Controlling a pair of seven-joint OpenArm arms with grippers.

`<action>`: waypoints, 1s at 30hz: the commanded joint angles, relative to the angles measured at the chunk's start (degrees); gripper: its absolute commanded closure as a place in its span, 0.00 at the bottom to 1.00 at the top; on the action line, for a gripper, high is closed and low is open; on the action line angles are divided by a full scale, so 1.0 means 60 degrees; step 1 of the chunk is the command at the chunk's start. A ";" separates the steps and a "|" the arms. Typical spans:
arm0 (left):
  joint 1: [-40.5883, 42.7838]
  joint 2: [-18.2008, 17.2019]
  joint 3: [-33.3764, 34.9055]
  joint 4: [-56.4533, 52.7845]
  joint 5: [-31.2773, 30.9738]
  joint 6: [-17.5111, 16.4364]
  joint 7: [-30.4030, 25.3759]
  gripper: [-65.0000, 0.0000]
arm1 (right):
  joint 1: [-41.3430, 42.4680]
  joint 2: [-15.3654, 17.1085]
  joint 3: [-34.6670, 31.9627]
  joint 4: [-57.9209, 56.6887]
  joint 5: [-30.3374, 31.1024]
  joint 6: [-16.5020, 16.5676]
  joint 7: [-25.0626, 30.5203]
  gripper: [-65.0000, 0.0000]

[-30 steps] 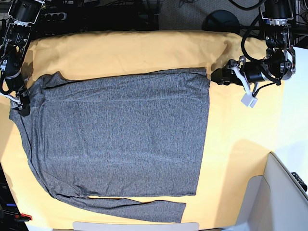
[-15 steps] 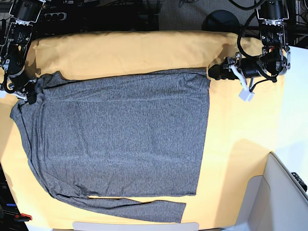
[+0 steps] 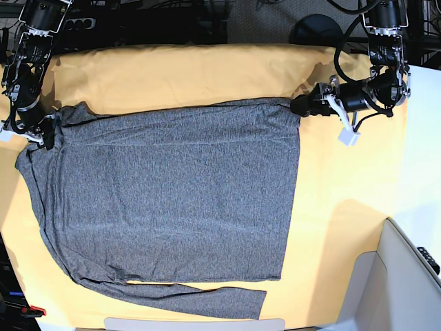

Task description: Fold the T-shirt properly

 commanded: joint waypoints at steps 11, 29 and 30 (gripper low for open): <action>-0.0074 -0.0071 -0.0023 0.0102 -0.1167 -0.0029 0.0000 0.49 | -0.0058 -0.0067 -0.0074 -0.0053 -0.0137 -0.0272 -0.0642 1.00; -0.0543 0.0383 0.0036 -0.0807 -0.1152 -0.0059 0.0015 0.48 | -0.0058 -0.0126 -0.0074 -0.0068 -0.0137 -0.0272 -0.0613 1.00; -0.0543 0.0383 0.0006 -0.0909 -0.1152 -0.0059 0.0015 0.48 | -0.0058 -0.0126 -0.0074 -0.0068 -0.0137 -0.0272 -0.0628 1.00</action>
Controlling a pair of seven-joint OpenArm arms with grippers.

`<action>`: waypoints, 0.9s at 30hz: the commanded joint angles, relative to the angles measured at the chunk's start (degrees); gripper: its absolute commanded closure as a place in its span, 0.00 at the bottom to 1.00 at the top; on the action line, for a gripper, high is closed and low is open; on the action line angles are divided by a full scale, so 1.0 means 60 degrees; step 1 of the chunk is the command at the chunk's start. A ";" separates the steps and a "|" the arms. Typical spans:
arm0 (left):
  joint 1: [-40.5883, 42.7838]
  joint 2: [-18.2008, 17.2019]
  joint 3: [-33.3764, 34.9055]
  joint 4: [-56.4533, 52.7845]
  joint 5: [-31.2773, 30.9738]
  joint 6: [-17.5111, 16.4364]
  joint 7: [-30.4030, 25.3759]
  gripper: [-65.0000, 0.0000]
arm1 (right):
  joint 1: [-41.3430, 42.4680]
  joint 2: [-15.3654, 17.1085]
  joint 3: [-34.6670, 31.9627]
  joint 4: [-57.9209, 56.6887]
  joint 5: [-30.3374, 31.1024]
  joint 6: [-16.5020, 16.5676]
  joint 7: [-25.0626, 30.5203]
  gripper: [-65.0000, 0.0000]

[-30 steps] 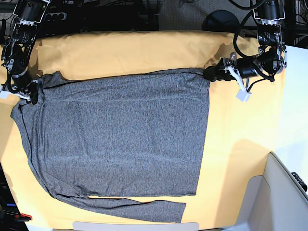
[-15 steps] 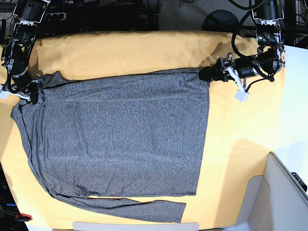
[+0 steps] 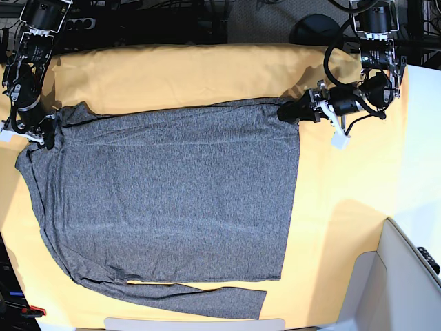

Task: Fold the T-shirt properly
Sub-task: 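Hold the shoulder corners with both grippers and lift the shirt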

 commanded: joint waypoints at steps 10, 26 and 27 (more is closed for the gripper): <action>-0.0043 -0.0442 -0.0088 -0.0120 -0.0052 0.0047 -0.0025 0.48 | -0.0055 -0.0075 -0.0074 -0.0072 -0.0064 -0.0297 -0.0682 1.00; 0.0045 -0.0456 -0.0103 0.0217 0.1296 0.0062 -0.0010 0.48 | -0.0099 -0.0075 -0.0074 -0.0072 -0.0064 -0.0297 -0.0653 1.00; 0.0118 -0.0456 -0.0103 0.0320 0.1296 0.0062 -0.0010 0.48 | -0.0099 -0.0075 -0.0074 -0.0072 -0.0064 -0.0297 -0.0653 1.00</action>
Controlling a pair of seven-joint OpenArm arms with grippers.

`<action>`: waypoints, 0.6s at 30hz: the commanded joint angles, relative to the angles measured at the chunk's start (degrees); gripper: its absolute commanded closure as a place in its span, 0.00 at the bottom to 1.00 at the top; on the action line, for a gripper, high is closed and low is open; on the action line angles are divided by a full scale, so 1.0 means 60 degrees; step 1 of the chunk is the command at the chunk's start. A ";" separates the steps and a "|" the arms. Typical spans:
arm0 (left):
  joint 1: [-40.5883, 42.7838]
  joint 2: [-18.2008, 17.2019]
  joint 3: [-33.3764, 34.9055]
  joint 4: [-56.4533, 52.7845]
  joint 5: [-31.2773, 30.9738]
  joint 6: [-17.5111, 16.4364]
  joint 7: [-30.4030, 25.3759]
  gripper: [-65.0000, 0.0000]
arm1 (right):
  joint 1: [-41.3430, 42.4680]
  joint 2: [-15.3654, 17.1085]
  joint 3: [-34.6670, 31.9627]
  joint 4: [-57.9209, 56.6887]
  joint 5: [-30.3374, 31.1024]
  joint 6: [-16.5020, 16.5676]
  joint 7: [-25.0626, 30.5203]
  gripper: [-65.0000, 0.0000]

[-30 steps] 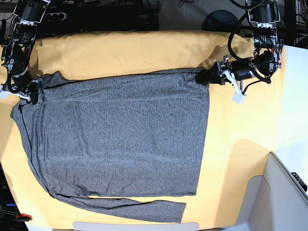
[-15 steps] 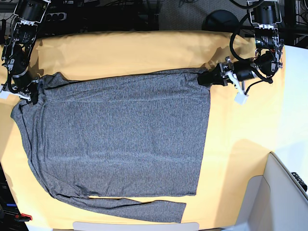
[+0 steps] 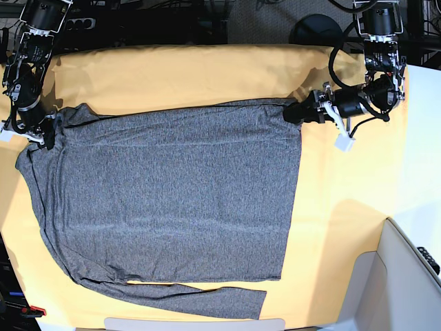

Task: Fold the T-shirt properly
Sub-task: 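Hold the shoulder corners with both grippers and lift the shirt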

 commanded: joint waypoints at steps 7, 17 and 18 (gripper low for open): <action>0.0107 -0.0187 -0.0077 0.0182 0.0426 0.0113 0.0132 0.48 | -0.0095 -0.0075 -0.0074 -0.0090 -0.0064 -0.0301 -0.0649 1.00; 0.0122 -0.0450 -0.0664 0.0182 0.0426 0.0113 0.0117 0.48 | -0.0095 -0.0075 -0.0059 -0.0090 -0.0079 -0.0301 -0.0649 1.00; 0.0122 -0.0450 -0.0707 0.0182 0.0426 0.0113 0.0117 0.48 | -0.0095 -0.0075 -0.0059 -0.0090 -0.0079 -0.0301 -0.0649 1.00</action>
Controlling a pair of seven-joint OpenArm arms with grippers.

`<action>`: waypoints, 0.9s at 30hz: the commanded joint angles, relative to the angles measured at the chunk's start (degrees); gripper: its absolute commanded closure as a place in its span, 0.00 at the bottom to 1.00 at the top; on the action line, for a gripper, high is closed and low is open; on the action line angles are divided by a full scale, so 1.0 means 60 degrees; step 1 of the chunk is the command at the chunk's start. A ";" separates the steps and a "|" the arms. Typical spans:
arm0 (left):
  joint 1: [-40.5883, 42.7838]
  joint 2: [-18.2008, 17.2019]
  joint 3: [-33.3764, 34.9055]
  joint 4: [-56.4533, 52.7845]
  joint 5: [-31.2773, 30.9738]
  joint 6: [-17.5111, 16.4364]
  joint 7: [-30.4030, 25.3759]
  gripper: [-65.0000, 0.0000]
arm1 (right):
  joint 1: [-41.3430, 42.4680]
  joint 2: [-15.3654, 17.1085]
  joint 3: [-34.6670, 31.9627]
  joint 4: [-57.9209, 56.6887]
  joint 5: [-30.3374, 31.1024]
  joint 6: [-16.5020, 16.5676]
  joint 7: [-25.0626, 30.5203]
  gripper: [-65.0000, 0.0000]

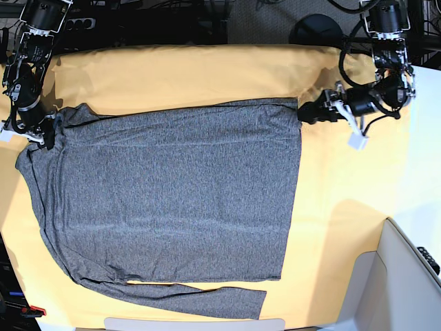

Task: Fold the T-shirt properly
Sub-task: 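Hold the shoulder corners with both grippers and lift the shirt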

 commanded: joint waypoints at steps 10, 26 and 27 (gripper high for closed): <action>0.0138 0.0196 0.0021 0.0076 0.0163 0.0080 0.0158 0.48 | -0.0066 -0.0089 -0.0059 -0.0105 -0.0079 -0.0301 -0.0664 1.00; 0.0064 0.0826 0.0886 0.0091 0.0163 0.0095 0.0055 0.48 | -0.0095 -0.0089 -0.0059 -0.0105 -0.0079 -0.0301 -0.0649 1.00; 0.0064 0.0826 0.0886 0.0091 0.0163 0.0095 0.0055 0.48 | -0.0110 -0.0089 -0.0059 -0.0105 -0.0079 -0.0301 -0.0649 1.00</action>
